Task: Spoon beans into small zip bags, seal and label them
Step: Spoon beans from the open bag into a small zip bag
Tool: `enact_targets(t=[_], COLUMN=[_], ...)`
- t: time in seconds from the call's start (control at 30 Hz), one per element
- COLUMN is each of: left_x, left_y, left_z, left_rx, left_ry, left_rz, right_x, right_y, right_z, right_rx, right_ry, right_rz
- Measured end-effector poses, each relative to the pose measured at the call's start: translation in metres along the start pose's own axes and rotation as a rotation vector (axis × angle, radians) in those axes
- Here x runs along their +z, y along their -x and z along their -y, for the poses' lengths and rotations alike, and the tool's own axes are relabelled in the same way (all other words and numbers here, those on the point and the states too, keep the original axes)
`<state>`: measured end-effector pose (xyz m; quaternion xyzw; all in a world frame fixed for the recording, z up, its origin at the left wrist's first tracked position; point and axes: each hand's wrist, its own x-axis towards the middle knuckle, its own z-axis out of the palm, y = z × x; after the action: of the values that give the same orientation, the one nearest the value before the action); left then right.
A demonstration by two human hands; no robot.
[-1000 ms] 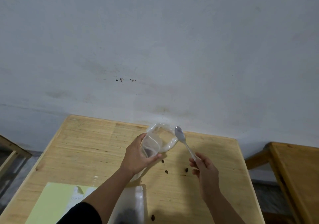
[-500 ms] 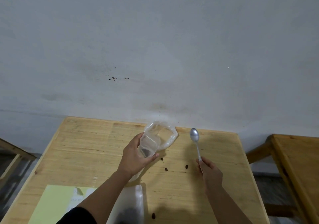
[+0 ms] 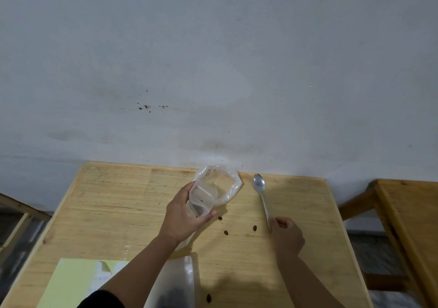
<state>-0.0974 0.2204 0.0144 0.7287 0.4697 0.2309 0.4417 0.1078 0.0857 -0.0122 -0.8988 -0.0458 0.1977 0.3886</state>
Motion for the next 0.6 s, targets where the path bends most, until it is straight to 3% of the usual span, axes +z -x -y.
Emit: enact_targets(t=[0.1, 0.3, 0.43, 0.6], left_x=[-0.002, -0.006, -0.015, -0.042], left_y=[0.000, 0.004, 0.010, 0.020], left_z=[-0.003, -0.015, -0.029, -0.035], left_rx=[0.028, 0.138, 0.193, 0.228], left_ry=[0.002, 0.055, 0.060, 0.070], left_rz=[0.004, 0.000, 0.000, 0.032], right_x=[-0.004, 0.000, 0.002, -0.009], right_y=[0.011, 0.064, 0.089, 0.102], right_z=[0.018, 0.089, 0.114, 0.142], right_rx=[-0.141, -0.503, -0.530, -0.577], right_ry=[-0.026, -0.090, -0.258, -0.128], right_rz=[0.017, 0.551, 0.626, 0.642])
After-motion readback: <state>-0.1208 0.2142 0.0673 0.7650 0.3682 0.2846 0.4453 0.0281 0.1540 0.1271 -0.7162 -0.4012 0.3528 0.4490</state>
